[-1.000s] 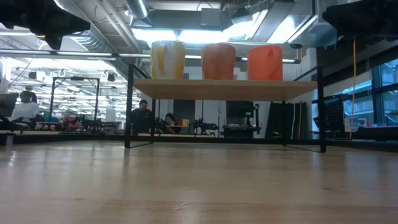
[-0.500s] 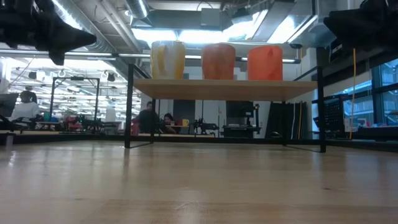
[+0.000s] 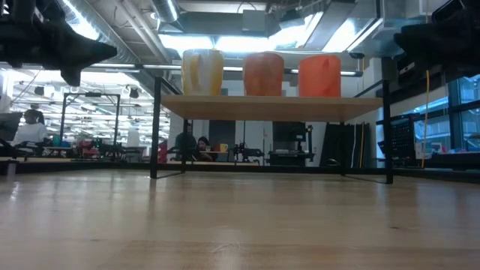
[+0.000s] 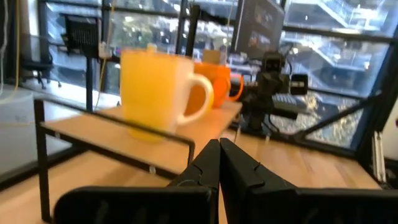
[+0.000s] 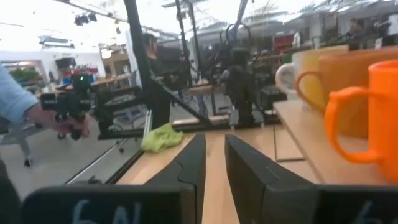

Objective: Stack small to large cups/mugs on shelf
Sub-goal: Return to Home Position

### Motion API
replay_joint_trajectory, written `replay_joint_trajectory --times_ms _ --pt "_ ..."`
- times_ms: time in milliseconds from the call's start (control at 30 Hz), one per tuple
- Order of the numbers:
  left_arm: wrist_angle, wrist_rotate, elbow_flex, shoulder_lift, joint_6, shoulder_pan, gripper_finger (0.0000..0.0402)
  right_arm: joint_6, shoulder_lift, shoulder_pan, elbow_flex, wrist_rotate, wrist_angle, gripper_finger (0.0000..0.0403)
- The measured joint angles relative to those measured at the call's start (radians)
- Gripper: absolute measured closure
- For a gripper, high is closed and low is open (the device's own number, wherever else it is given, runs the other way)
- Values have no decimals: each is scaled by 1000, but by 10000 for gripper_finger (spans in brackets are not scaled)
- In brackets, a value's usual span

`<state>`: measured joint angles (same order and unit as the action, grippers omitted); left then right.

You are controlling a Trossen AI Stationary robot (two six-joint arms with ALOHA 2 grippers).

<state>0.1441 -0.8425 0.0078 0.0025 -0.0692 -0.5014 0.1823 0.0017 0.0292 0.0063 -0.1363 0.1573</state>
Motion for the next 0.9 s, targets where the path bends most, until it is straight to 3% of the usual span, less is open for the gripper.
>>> replay_joint_trajectory --times_ms 233,367,567,900 --pt "-79 48 0 7 -77 -1 401 0 0 0 0 -91 -80 341" --pt "-80 48 0 7 19 -1 401 17 11 1 0 -118 -100 341" --pt "-80 48 0 7 31 -2 401 -78 47 1 0 -120 -100 341" --pt "-81 48 0 8 28 -2 401 -81 49 1 0 -120 -100 341"
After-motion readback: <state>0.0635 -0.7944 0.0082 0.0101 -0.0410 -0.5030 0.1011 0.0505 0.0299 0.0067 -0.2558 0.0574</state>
